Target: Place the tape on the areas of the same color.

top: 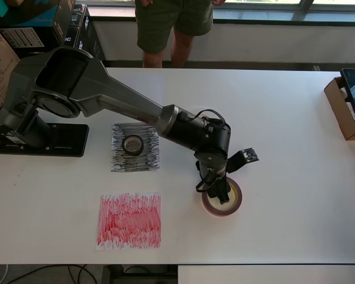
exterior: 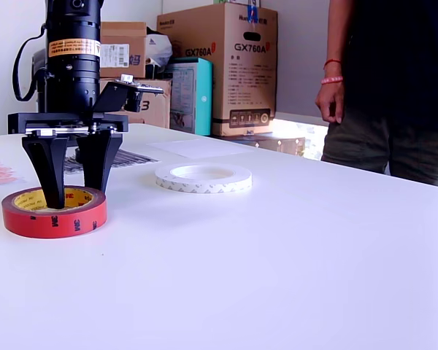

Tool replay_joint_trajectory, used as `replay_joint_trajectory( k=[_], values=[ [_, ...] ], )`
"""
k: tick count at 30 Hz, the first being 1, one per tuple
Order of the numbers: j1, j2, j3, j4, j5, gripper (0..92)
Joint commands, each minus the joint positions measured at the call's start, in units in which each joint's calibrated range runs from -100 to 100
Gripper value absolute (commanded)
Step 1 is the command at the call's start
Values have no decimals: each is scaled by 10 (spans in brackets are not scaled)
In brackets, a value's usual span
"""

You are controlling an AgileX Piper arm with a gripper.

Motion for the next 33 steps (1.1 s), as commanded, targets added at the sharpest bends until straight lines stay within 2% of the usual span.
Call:
replay_joint_trajectory(
  k=[1,7,8,10,14,18,22,28,33],
  values=[
    [-2,5,0,-4,0,492],
    [-2,2,1,-3,3,21],
    [-3,0,1,-2,3,0],
    [-6,-3,-1,-2,11,22],
    [-6,-26,-3,3,22,0],
    [-6,-99,2,87,15,0],
    [-3,-160,37,132,-41,0],
    [-20,-289,189,100,-109,0],
    [-42,-410,347,24,-157,0]
  ],
)
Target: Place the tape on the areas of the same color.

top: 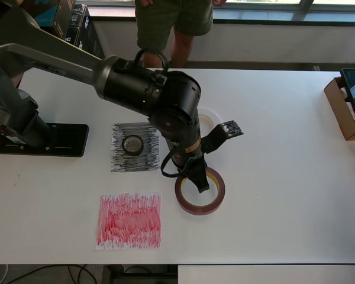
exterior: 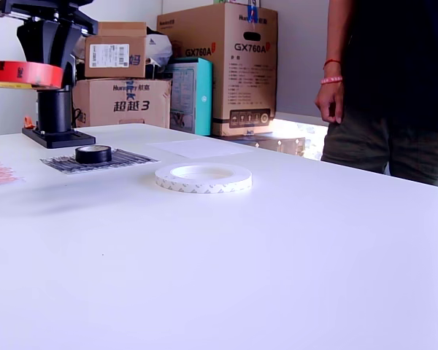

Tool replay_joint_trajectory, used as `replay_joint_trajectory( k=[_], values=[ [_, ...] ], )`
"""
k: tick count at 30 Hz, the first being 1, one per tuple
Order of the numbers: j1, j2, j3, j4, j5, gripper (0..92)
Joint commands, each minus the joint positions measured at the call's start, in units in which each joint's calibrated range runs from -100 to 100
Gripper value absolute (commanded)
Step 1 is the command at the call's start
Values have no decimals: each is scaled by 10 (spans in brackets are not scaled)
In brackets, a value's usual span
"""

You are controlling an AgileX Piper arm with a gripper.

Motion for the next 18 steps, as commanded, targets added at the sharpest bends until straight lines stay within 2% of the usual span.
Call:
replay_joint_trajectory(
  k=[1,8,12,14,18],
  values=[
    [-23,-163,262,-131,-87,0],
    [-90,-263,482,-319,-154,0],
    [-108,-269,561,-412,-161,0],
    [-109,-266,586,-435,-161,0],
    [-104,-239,596,-431,-157,0]
  ],
)
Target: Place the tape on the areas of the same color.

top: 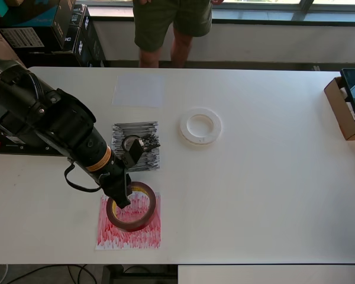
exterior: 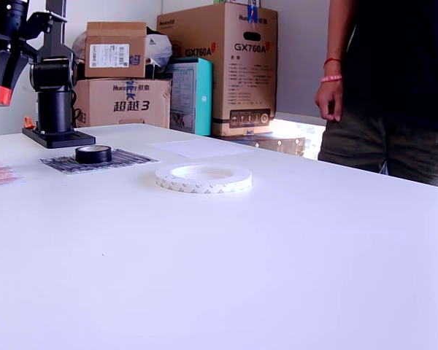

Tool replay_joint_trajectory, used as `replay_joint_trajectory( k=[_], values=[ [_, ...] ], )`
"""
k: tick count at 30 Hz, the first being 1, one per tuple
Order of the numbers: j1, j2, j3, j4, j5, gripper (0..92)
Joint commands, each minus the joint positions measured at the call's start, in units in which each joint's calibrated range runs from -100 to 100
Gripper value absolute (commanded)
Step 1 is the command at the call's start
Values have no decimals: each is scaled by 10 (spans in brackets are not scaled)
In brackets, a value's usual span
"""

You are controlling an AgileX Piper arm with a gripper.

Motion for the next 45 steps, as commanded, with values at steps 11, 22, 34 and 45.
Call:
replay_joint_trajectory(
  k=[11,22,34,45],
  values=[
    [-2,131,110,-160,25,0],
    [-1,164,76,-151,47,0],
    [3,100,23,-21,75,0],
    [-3,96,30,-22,73,7]
  ],
)
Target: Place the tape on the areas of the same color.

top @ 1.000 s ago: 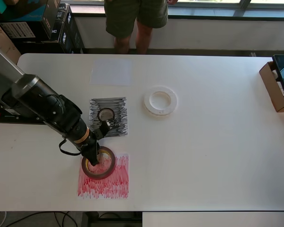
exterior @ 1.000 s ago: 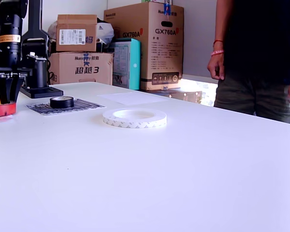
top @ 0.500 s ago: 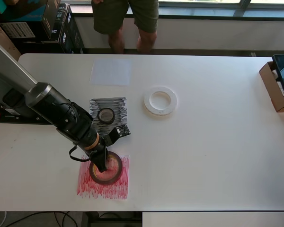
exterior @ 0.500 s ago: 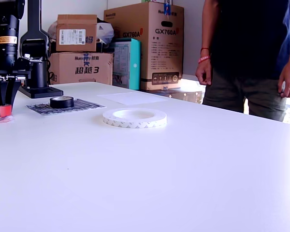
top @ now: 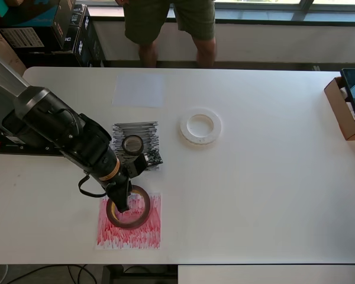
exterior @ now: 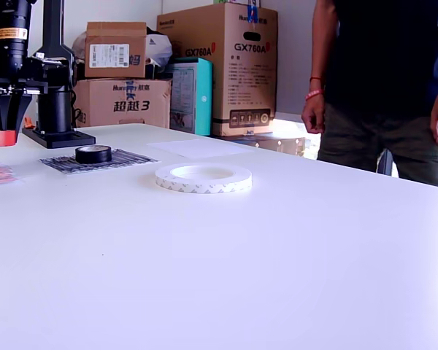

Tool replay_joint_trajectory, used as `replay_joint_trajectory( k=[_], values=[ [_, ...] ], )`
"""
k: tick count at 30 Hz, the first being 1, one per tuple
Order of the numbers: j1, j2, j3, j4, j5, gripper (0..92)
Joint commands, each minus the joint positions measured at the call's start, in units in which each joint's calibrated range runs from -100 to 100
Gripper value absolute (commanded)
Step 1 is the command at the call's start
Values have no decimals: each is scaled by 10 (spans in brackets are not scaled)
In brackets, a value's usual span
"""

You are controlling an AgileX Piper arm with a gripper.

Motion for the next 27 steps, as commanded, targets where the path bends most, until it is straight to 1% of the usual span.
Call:
replay_joint_trajectory(
  k=[1,6,8,24,26,27],
  values=[
    [-6,2,3,6,-4,15],
    [-27,4,3,6,-5,143],
    [-27,4,3,6,-5,175],
    [-36,18,-2,6,-4,194],
    [-39,31,-6,6,-3,229],
    [-44,34,-7,6,-3,269]
  ],
)
